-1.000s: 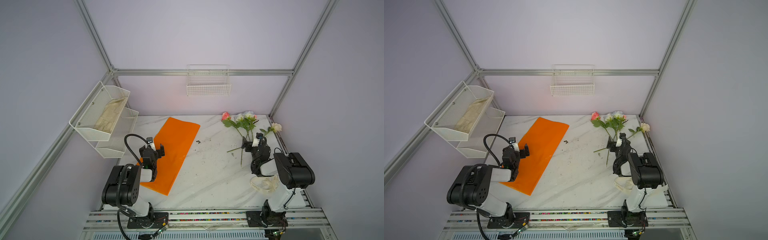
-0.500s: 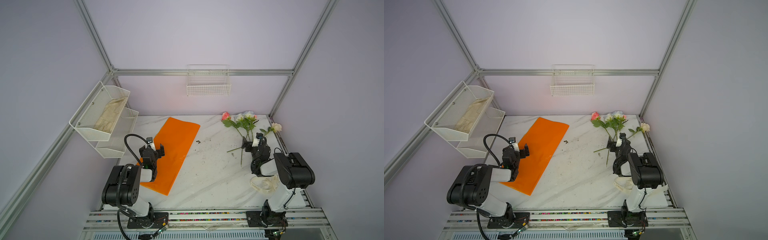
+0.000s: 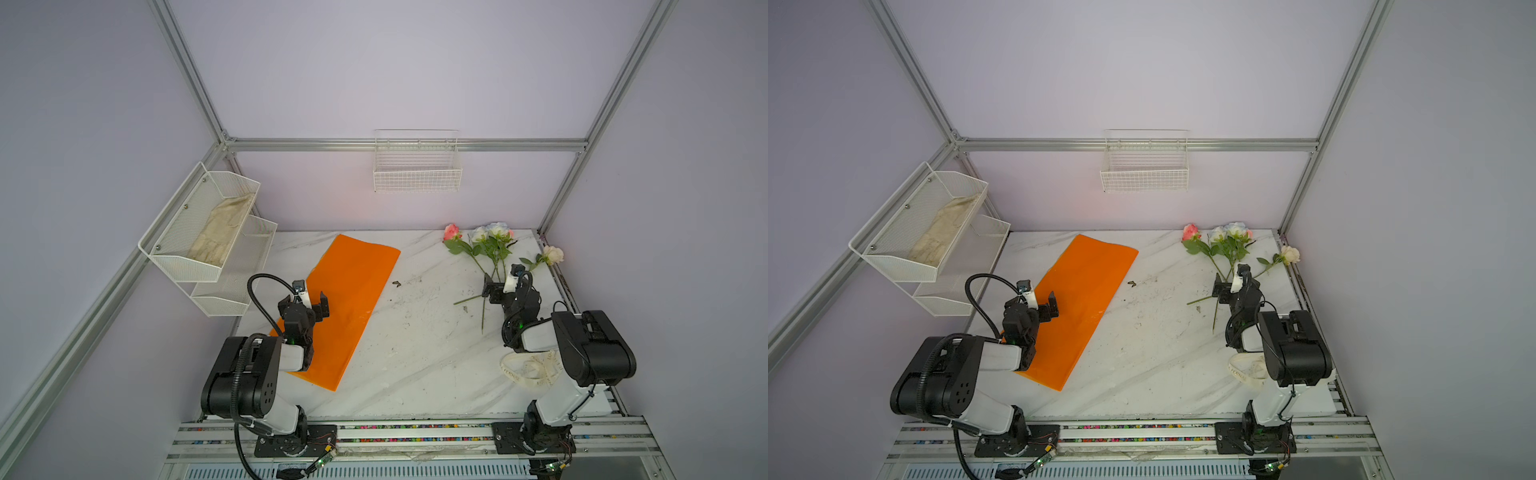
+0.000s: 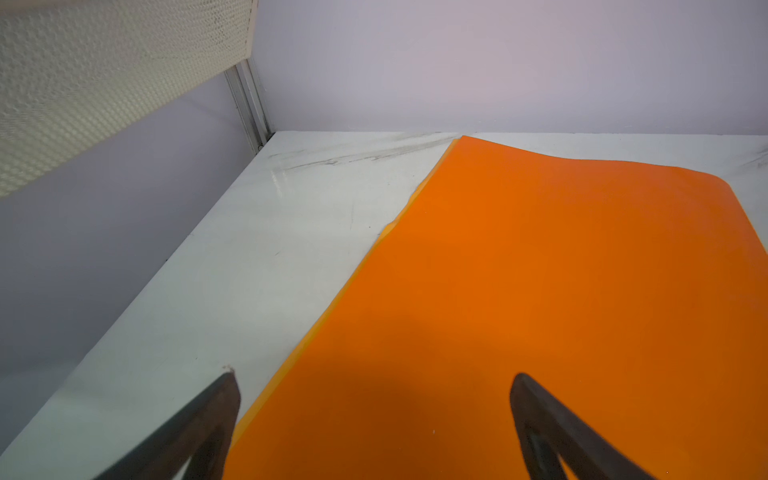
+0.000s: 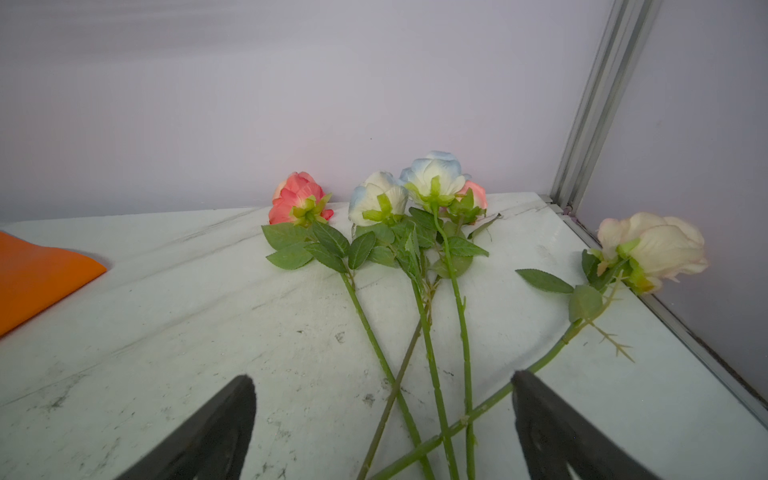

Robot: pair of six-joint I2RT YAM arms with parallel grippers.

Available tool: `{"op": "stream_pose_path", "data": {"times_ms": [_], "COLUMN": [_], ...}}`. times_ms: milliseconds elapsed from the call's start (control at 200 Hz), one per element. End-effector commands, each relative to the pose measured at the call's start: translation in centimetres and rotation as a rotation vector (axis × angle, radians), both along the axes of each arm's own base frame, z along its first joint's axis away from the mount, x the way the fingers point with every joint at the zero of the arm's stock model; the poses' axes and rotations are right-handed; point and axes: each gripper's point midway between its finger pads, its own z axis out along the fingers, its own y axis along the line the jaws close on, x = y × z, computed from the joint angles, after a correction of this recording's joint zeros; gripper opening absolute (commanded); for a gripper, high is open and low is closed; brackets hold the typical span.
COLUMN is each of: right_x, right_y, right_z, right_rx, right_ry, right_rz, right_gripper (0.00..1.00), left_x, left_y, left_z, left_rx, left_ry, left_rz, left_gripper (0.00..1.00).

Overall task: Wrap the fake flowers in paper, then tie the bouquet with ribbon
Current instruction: 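Move the right gripper from the roses toward the orange sheet's edge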

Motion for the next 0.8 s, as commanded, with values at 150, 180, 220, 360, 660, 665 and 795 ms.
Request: {"op": "stream_pose_path", "data": {"times_ms": [150, 180, 220, 360, 660, 665, 795], "right_x": [0.3, -0.3, -1.2, -3.6, -8.8, -8.9, -9.5], "right_y": [4.0, 5.7, 7.7, 14.8, 31.4, 31.6, 34.7], "right_z": [5.3, 5.4, 5.6, 4.1, -0.8, -0.9, -2.9], "right_rx": [0.358, 0.410, 0.523, 0.771, 0.741, 0.740, 0.760], "right_ry": [0.269, 0.300, 0.329, 0.459, 0.644, 0.645, 0.696], "right_rz": [0.135, 0.228, 0.323, 0.475, 0.582, 0.583, 0.563], "right_gripper": [0.97, 0.97, 0.91, 0.77, 0.60, 0.60, 0.53], "left_x": [-1.8, -2.0, -2.3, -2.8, -4.6, -4.6, -5.5], "left_y": [0.8, 0.5, -0.2, -4.3, -8.5, -8.6, -10.1], "left_z": [6.2, 6.3, 6.4, 5.5, 1.1, 1.1, -0.4], "left_rx": [-0.203, -0.255, -0.313, -0.468, -0.680, -0.683, -0.756], "left_ry": [0.037, 0.062, 0.088, 0.169, 0.388, 0.392, 0.473], "left_rz": [0.112, 0.113, 0.097, -0.087, -0.222, -0.223, -0.270], "left_gripper": [1.00, 1.00, 1.00, 1.00, 1.00, 1.00, 1.00]}}
